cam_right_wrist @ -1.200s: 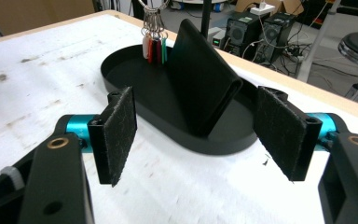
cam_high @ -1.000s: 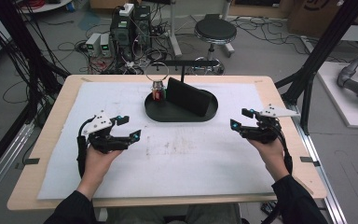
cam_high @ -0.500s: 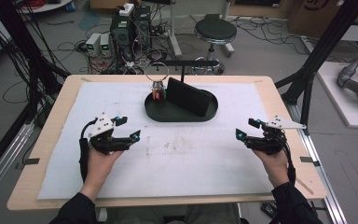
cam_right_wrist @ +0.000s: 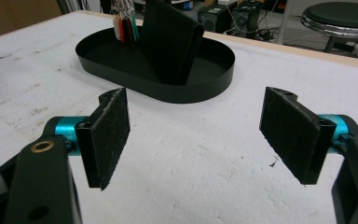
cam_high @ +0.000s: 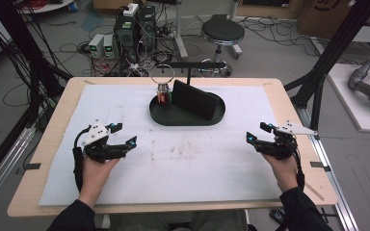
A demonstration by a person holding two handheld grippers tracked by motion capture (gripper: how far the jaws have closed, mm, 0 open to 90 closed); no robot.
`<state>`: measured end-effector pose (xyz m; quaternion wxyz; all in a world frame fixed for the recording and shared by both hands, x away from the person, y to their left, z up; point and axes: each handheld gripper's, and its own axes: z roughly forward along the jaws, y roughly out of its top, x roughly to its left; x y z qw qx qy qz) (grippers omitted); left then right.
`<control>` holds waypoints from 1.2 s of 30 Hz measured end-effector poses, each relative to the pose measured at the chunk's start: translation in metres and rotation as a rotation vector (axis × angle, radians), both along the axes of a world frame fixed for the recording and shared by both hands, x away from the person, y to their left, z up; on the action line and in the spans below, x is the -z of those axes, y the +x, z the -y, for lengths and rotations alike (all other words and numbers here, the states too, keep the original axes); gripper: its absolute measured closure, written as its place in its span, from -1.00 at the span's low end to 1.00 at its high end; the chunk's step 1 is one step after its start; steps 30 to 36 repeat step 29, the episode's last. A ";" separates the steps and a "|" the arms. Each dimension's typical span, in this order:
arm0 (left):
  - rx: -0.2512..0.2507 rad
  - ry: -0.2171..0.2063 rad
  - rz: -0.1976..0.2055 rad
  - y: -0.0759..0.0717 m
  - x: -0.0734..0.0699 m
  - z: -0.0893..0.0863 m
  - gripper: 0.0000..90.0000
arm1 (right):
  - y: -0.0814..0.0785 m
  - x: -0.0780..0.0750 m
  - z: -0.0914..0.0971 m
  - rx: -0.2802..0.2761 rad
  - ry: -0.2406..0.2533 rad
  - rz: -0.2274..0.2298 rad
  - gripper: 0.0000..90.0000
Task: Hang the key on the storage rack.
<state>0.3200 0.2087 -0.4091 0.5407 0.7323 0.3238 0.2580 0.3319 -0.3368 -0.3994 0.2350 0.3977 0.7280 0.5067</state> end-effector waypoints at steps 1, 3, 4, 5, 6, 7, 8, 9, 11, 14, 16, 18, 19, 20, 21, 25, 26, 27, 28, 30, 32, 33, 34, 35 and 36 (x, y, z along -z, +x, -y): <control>0.000 -0.001 -0.001 0.000 0.000 0.000 -0.44 | 0.000 0.000 0.000 0.001 -0.001 -0.003 -0.45; -0.004 -0.001 -0.004 0.000 0.000 -0.001 -0.44 | 0.001 0.001 -0.001 0.000 -0.003 -0.004 -0.45; -0.003 0.000 -0.005 0.000 0.001 -0.001 -0.44 | 0.002 0.002 -0.001 -0.001 -0.006 -0.001 -0.45; -0.003 0.000 -0.006 0.000 0.001 -0.001 -0.44 | 0.001 0.002 -0.001 0.000 -0.006 -0.005 -0.45; -0.002 0.003 -0.006 0.000 0.001 -0.001 -0.44 | 0.002 0.002 -0.001 0.000 -0.006 -0.002 -0.45; -0.002 0.003 -0.006 0.000 0.001 -0.001 -0.44 | 0.002 0.002 -0.001 0.001 -0.005 -0.003 -0.45; -0.003 0.004 -0.008 0.000 0.001 -0.001 -0.44 | 0.002 0.002 -0.001 0.002 -0.005 -0.004 -0.45; -0.004 0.002 -0.009 0.000 0.001 -0.001 -0.44 | 0.002 0.002 0.000 0.005 -0.006 -0.005 -0.45; -0.003 -0.001 -0.011 0.000 0.002 -0.001 -0.44 | 0.002 0.003 0.000 0.006 -0.003 -0.007 -0.45; -0.005 -0.001 -0.013 0.001 0.002 -0.001 -0.44 | 0.002 0.003 0.001 0.007 -0.002 -0.009 -0.45; -0.003 -0.001 -0.014 0.001 0.002 0.000 -0.44 | 0.001 0.003 0.000 0.006 -0.002 -0.009 -0.45; -0.003 0.000 -0.017 0.001 0.002 0.000 -0.44 | 0.001 0.003 0.000 0.006 -0.003 -0.008 -0.45; -0.004 0.001 -0.018 0.001 0.002 0.000 -0.44 | 0.001 0.003 0.000 0.006 -0.002 -0.008 -0.45; -0.004 -0.001 -0.018 0.001 0.002 0.000 -0.44 | 0.001 0.003 0.000 0.007 -0.003 -0.007 -0.45; -0.003 0.000 -0.019 0.002 0.002 0.000 -0.44 | 0.001 0.003 0.000 0.006 -0.003 -0.007 -0.45; -0.003 0.001 -0.023 0.003 0.002 0.000 -0.44 | 0.001 0.003 0.001 0.004 -0.006 -0.008 -0.45; -0.005 0.001 -0.024 0.003 0.003 0.000 -0.44 | 0.001 0.003 0.001 0.008 -0.005 -0.011 -0.46; -0.005 0.000 -0.026 0.003 0.003 -0.001 -0.44 | 0.001 0.003 0.001 0.010 -0.004 -0.012 -0.46; -0.009 0.002 -0.029 0.004 0.003 -0.001 -0.44 | 0.001 0.003 0.002 0.010 -0.003 -0.013 -0.46; -0.010 0.005 -0.031 0.004 0.003 -0.002 -0.44 | 0.002 0.003 0.002 0.011 -0.004 -0.010 -0.46; -0.010 0.005 -0.031 0.004 0.003 -0.002 -0.44 | 0.002 0.003 0.002 0.011 -0.004 -0.010 -0.46; -0.010 0.005 -0.031 0.004 0.003 -0.002 -0.44 | 0.002 0.003 0.002 0.011 -0.004 -0.010 -0.46; -0.010 0.005 -0.031 0.004 0.003 -0.002 -0.44 | 0.002 0.003 0.002 0.011 -0.004 -0.010 -0.46; -0.010 0.005 -0.031 0.004 0.003 -0.002 -0.44 | 0.002 0.003 0.002 0.011 -0.004 -0.010 -0.46; -0.010 0.005 -0.031 0.004 0.003 -0.002 -0.44 | 0.002 0.003 0.002 0.011 -0.004 -0.010 -0.46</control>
